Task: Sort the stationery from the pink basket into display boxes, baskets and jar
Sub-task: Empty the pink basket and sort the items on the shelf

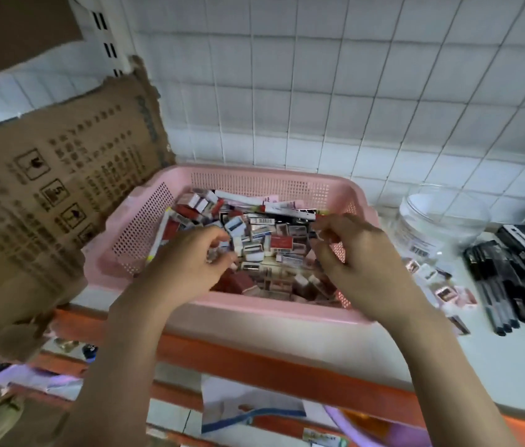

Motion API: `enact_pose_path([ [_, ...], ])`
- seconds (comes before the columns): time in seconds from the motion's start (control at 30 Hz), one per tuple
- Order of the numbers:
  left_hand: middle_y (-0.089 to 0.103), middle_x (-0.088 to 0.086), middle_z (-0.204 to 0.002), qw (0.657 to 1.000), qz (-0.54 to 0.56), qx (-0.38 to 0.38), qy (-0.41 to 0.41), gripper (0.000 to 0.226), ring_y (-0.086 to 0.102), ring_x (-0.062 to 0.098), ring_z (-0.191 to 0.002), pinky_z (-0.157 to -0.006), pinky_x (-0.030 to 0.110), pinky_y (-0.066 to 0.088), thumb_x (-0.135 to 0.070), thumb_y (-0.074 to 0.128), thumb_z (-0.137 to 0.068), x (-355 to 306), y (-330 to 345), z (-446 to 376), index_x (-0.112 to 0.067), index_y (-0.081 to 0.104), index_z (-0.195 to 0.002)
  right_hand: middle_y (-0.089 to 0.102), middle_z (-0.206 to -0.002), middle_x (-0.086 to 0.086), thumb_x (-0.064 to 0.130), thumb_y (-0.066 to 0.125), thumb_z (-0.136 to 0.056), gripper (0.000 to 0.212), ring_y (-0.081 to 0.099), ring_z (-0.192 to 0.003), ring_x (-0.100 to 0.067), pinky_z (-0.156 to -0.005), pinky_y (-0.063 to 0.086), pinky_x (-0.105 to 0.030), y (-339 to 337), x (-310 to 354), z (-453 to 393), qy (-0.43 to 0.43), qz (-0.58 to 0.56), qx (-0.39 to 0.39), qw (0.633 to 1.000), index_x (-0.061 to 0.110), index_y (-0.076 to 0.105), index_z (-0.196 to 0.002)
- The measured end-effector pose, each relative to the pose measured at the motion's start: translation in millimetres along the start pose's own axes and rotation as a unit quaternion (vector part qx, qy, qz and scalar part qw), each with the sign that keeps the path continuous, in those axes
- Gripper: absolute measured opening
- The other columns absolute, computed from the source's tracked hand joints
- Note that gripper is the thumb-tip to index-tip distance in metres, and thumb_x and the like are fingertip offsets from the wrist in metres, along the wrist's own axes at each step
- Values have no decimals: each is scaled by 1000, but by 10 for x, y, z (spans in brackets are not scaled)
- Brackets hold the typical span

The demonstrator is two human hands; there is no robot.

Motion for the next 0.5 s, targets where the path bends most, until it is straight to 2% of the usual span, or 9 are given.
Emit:
enact_pose_path([
  [0.07,59,2,-125,999,-24,30,10,39,55,16,-111,-92,28,42,-33,61,-88,131,-15,-118,-17,57,-124,56,-113,-9,19,60,-89,36,55,-103,-27,-81,34,-24,238,22,-130,16,49,75,996,11,54,-123],
  [0.17,54,1,-131,996,-66,54,29,44,50,17,-118,-101,29,32,-35,60,-89,293,-70,-265,-16,53,-128,50,-122,-11,28,56,-92,49,50,-113,-29,-91,36,-28,485,-26,-309,63,90,168,980,11,42,-135],
  [0.27,55,3,-128,995,-62,66,45,43,51,18,-115,-97,30,38,-34,60,-89,387,-109,-373,-15,53,-127,42,-132,-10,39,54,-92,61,44,-124,-31,-101,37,-35,683,-161,-499,105,139,241,955,16,31,-144],
  [0.37,54,3,-130,994,-56,75,58,43,51,19,-115,-98,33,41,-33,60,-89,453,-104,-442,-15,53,-127,29,-146,-9,46,57,-89,74,31,-135,-32,-107,32,-42,824,-316,-676,133,162,280,937,20,20,-148],
  [0.5,51,0,-132,992,-85,75,59,44,47,19,-119,-98,36,40,-39,57,-89,572,-109,-464,-20,52,-128,19,-153,-11,48,58,-87,78,20,-140,-36,-109,27,-50,925,-526,-788,176,184,322,912,21,17,-148],
])
Point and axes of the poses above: each hand's wrist, its own z-axis away from the middle knuckle, its own y-axis out of the palm, x = y × z, the point moved 9 cm from there along -z, towards the middle knuckle
